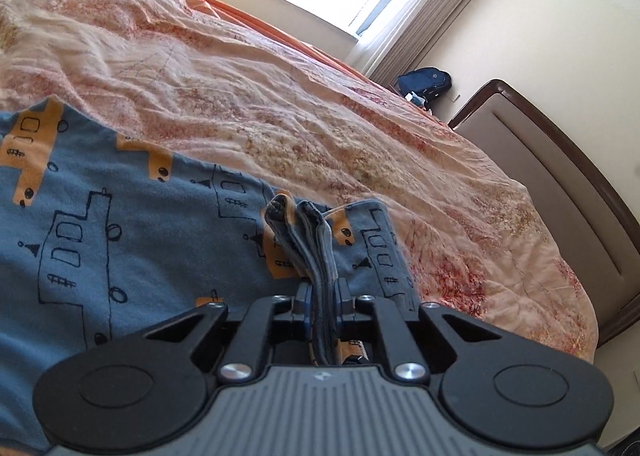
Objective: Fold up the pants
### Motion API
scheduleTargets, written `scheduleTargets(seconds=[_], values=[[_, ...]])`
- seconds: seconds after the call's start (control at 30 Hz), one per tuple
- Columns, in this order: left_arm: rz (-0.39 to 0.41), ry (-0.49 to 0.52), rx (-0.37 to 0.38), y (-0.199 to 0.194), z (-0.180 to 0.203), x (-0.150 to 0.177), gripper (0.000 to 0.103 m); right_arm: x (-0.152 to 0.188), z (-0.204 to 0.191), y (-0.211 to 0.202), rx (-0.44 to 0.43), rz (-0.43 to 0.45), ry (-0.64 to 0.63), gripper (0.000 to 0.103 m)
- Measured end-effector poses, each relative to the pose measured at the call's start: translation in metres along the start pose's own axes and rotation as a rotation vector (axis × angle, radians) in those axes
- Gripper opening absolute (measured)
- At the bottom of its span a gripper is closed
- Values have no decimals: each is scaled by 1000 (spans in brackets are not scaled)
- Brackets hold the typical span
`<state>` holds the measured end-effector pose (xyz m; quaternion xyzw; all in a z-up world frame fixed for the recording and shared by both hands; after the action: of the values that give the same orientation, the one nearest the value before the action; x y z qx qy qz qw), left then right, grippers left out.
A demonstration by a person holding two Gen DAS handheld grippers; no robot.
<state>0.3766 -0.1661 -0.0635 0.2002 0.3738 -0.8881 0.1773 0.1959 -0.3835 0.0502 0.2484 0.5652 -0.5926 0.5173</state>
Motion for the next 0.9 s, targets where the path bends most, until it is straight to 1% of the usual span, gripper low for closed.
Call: scheduleTargets(seconds=[0.17, 0.23, 0.3, 0.5, 0.63, 0.7, 0.77, 0.87, 0.9], values=[[45, 61, -16, -25, 5, -3, 10, -12, -8, -8, -32, 27, -11, 17], [58, 62, -21, -35, 1, -8, 10, -19, -10, -7, -60, 39, -10, 17], [70, 52, -27, -45, -5, -13, 10, -28, -13, -6, -107, 50, 2, 17], [118, 33, -73, -82, -38, -27, 10, -51, -35, 10, -255, 66, 14, 17], [132, 21, -120, -98, -66, -33, 10, -59, -57, 27, -323, 54, -10, 17], [134, 9, -145, -102, -81, -35, 10, -60, -69, 34, -351, 39, -12, 17], [128, -16, -149, -104, -94, -35, 10, -62, -83, 39, -367, 27, -23, 17], [123, -32, -153, -100, -106, -34, 10, -61, -92, 48, -371, 9, -42, 20], [122, -32, -153, -99, -108, -34, 10, -59, -93, 50, -370, 5, -44, 23]])
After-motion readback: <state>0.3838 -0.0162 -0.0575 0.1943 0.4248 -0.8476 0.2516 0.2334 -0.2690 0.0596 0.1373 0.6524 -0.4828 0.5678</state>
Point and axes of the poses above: each gripper's, at about its wrist camera, not at the fingertips, and y roughly the way its jaws point, z to its right, x to its underside, the point moved 4 cm from there along y, roughly the way its jaws point, and after that the axes turned 14 degrees about -y, right-handed, at the moved point
